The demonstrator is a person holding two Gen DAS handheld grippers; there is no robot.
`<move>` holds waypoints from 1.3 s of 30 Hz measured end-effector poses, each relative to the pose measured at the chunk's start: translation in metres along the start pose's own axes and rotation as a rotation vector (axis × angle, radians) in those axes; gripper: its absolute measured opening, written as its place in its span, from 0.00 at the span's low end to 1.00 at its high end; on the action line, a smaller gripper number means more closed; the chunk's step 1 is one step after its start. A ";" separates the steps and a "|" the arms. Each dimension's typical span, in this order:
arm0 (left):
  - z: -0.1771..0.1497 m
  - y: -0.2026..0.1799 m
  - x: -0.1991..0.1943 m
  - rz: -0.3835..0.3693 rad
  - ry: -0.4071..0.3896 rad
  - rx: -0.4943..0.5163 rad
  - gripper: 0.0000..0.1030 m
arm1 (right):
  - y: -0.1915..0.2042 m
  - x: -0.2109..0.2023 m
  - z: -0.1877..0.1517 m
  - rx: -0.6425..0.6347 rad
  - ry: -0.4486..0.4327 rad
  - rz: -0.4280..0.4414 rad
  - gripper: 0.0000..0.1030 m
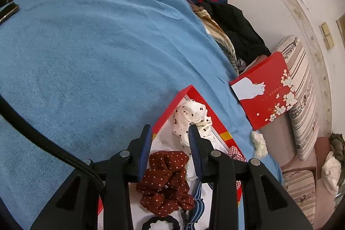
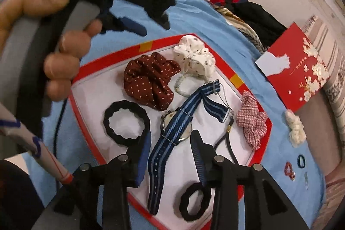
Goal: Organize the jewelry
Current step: 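Carry the scrunchie and watch into the tray and open both tools, then move both tools back over the pearl bracelet and red bead bracelet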
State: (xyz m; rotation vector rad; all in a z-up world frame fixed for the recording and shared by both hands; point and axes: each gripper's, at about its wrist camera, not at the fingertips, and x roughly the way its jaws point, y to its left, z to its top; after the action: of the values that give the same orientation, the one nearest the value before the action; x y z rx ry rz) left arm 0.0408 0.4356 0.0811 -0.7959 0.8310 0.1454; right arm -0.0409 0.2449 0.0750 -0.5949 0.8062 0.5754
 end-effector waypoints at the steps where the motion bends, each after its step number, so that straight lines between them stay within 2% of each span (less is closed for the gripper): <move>1: -0.001 -0.002 -0.001 0.006 -0.001 0.011 0.31 | -0.003 -0.004 -0.002 0.017 -0.004 0.006 0.42; 4: -0.006 -0.009 -0.001 0.012 0.002 0.037 0.31 | -0.024 -0.021 -0.015 0.107 -0.019 0.020 0.50; 9: -0.023 -0.033 0.000 0.027 0.011 0.122 0.31 | -0.067 -0.042 -0.052 0.275 -0.007 0.007 0.52; 17: -0.071 -0.086 0.001 0.029 0.021 0.305 0.36 | -0.160 -0.064 -0.147 0.662 0.024 -0.047 0.52; 24: -0.119 -0.135 0.003 0.058 0.010 0.506 0.41 | -0.226 -0.091 -0.236 0.917 0.055 -0.120 0.53; 29: -0.149 -0.159 0.007 0.003 0.076 0.558 0.41 | -0.250 -0.111 -0.283 1.010 0.062 -0.193 0.54; 34: -0.209 -0.205 0.015 -0.014 0.126 0.751 0.42 | -0.265 -0.121 -0.315 1.097 0.079 -0.243 0.54; 39: -0.262 -0.232 0.023 -0.051 0.193 0.882 0.42 | -0.268 -0.124 -0.321 1.096 0.076 -0.255 0.55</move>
State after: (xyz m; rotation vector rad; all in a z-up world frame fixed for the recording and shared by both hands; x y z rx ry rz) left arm -0.0068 0.0886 0.0908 0.0045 0.9414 -0.3361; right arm -0.0870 -0.1888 0.0667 0.2959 0.9597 -0.1663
